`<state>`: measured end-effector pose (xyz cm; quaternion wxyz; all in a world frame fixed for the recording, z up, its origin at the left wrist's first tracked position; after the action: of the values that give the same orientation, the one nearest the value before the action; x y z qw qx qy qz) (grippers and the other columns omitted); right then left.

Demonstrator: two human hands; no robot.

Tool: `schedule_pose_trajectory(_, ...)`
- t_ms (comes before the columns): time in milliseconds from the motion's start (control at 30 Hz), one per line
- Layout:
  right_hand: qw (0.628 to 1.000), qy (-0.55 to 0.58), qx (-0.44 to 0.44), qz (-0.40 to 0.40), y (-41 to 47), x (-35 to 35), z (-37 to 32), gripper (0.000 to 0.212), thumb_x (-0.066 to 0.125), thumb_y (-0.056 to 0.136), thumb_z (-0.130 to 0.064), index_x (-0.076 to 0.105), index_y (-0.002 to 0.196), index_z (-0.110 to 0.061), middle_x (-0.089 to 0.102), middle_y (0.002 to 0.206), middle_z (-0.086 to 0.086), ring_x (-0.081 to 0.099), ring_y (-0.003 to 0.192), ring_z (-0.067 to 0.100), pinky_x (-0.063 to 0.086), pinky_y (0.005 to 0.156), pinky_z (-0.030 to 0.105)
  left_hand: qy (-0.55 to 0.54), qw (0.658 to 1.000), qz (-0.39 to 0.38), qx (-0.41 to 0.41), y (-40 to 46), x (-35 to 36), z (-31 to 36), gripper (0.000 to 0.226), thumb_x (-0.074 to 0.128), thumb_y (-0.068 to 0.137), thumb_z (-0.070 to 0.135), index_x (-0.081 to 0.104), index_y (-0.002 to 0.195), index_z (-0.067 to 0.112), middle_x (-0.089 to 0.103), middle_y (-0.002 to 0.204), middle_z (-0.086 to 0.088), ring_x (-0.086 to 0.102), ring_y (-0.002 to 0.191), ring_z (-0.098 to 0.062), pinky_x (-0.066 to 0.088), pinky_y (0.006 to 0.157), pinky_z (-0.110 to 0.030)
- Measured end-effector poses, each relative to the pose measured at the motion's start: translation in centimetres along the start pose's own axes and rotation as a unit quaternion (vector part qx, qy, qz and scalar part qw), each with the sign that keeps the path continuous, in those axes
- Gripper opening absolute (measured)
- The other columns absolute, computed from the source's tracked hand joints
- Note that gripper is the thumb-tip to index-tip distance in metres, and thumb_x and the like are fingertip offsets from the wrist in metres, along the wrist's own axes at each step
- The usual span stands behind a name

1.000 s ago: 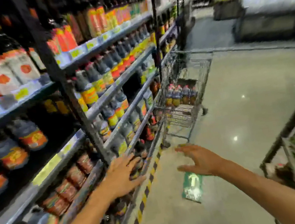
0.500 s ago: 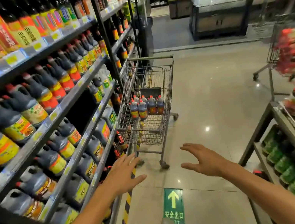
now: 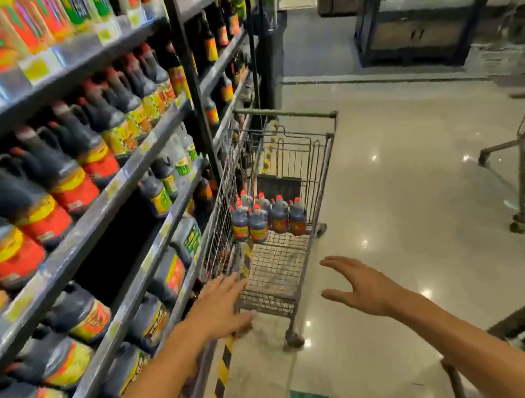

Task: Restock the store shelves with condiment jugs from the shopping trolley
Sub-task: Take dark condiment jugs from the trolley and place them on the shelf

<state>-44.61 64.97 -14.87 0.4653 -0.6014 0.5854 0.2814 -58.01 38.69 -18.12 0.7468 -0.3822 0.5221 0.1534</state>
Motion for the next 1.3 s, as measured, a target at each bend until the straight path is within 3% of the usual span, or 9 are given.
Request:
schedule_pose_trajectory(133,0.999,0.020,-0.013,-0.023,8.5,-0.9,2.6,0.074,0.052,0.092,-0.065,0.030,0.155,-0.032,0.031,0.161,-0.008,0.029,0.147,0.015,0.028,0.118,0.031,-0.018,1.000,0.000,-0.011,6.5,-2.9,-2.0,0.116,0.006,0.063,0.098,0.008,0.159,0.033,-0.001,0.168,0.007,-0.002,0.155,-0.023,0.005,0.125,-0.044)
schedule_pose_trajectory(300,0.995,0.044,-0.061,-0.068,20.7,-1.8,4.5,0.087,0.045,0.083,-0.081,0.038,0.151,-0.026,0.040,0.156,-0.004,0.038,0.142,0.018,0.033,0.117,0.035,-0.033,0.998,0.005,-0.060,15.2,-4.9,-5.2,0.120,-0.002,0.059,0.099,0.008,0.159,0.033,0.001,0.168,0.005,0.000,0.155,-0.024,0.007,0.125,-0.044)
schedule_pose_trajectory(433,0.985,0.055,-0.097,-0.133,29.1,-1.9,5.3,0.079,0.057,0.089,-0.066,0.040,0.150,-0.019,0.044,0.153,0.000,0.044,0.138,0.020,0.036,0.115,0.034,-0.064,0.991,-0.032,-0.110,20.4,-5.6,-6.5,0.088,0.029,0.090,0.078,0.007,0.160,0.030,-0.002,0.168,0.004,-0.004,0.155,-0.024,0.004,0.125,-0.043)
schedule_pose_trajectory(567,0.974,0.032,-0.110,-0.197,35.8,-1.3,6.3,0.087,0.049,0.088,-0.074,0.036,0.152,-0.018,0.040,0.156,0.003,0.041,0.140,0.021,0.034,0.116,0.035,-0.106,0.985,-0.050,-0.128,25.1,-6.1,-8.4,0.117,0.005,0.065,0.095,0.009,0.160,0.026,0.002,0.168,0.000,-0.002,0.155,-0.027,0.003,0.125,-0.044)
schedule_pose_trajectory(733,0.968,0.032,-0.080,-0.237,41.6,1.3,6.8,0.103,0.039,0.075,-0.091,0.032,0.152,-0.024,0.040,0.156,0.002,0.042,0.139,0.020,0.037,0.115,0.040,-0.131,0.978,-0.058,-0.149,31.5,-5.2,-11.6,0.082,0.039,0.094,0.070,0.012,0.160,0.029,0.003,0.168,0.002,0.000,0.154,-0.025,0.002,0.125,-0.046)
schedule_pose_trajectory(900,0.966,0.039,-0.036,-0.251,46.2,5.0,8.1,0.084,0.057,0.089,-0.066,0.032,0.154,-0.019,0.036,0.159,0.005,0.041,0.141,0.023,0.035,0.117,0.038,-0.134,0.982,-0.065,-0.119,37.0,-2.9,-14.4,0.073,0.041,0.099,0.057,0.015,0.160,0.025,0.008,0.168,0.001,0.002,0.155,-0.025,0.001,0.123,-0.043)
schedule_pose_trajectory(1067,0.957,0.058,-0.004,-0.283,50.2,10.4,12.3,0.101,0.047,0.074,-0.089,0.037,0.151,-0.026,0.040,0.157,0.000,0.053,0.131,0.023,0.047,0.106,0.039,-0.180,0.969,-0.106,-0.133,40.8,2.1,-16.1,0.079,0.026,0.095,0.066,0.011,0.160,0.024,0.004,0.168,-0.003,-0.002,0.155,-0.027,-0.001,0.124,-0.040)
schedule_pose_trajectory(1167,0.955,0.036,-0.012,-0.295,53.5,14.3,14.8,0.076,0.061,0.089,-0.061,0.039,0.151,-0.022,0.043,0.154,0.006,0.056,0.127,0.024,0.048,0.103,0.037,-0.195,0.963,-0.127,-0.138,44.2,5.9,-16.6,0.089,0.014,0.082,0.070,0.007,0.160,0.028,0.002,0.169,0.000,-0.007,0.155,-0.024,0.001,0.125,-0.041)
schedule_pose_trajectory(1300,0.956,0.029,0.005,-0.294,58.3,19.9,18.6,0.070,0.062,0.094,-0.051,0.035,0.153,-0.024,0.047,0.151,0.007,0.053,0.131,0.026,0.045,0.106,0.039,-0.213,0.953,-0.144,-0.161,49.9,11.4,-18.2,0.072,0.041,0.101,0.053,0.010,0.160,0.028,0.001,0.168,0.005,-0.003,0.155,-0.022,0.003,0.123,-0.038)
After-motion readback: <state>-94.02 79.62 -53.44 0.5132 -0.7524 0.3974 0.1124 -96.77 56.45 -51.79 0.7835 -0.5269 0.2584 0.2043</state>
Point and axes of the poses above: each hand's wrist, its own y-axis towards the middle knuckle, its own x-axis out of the palm, z = x × y, the point moved 6 cm from there along y, towards the middle knuckle
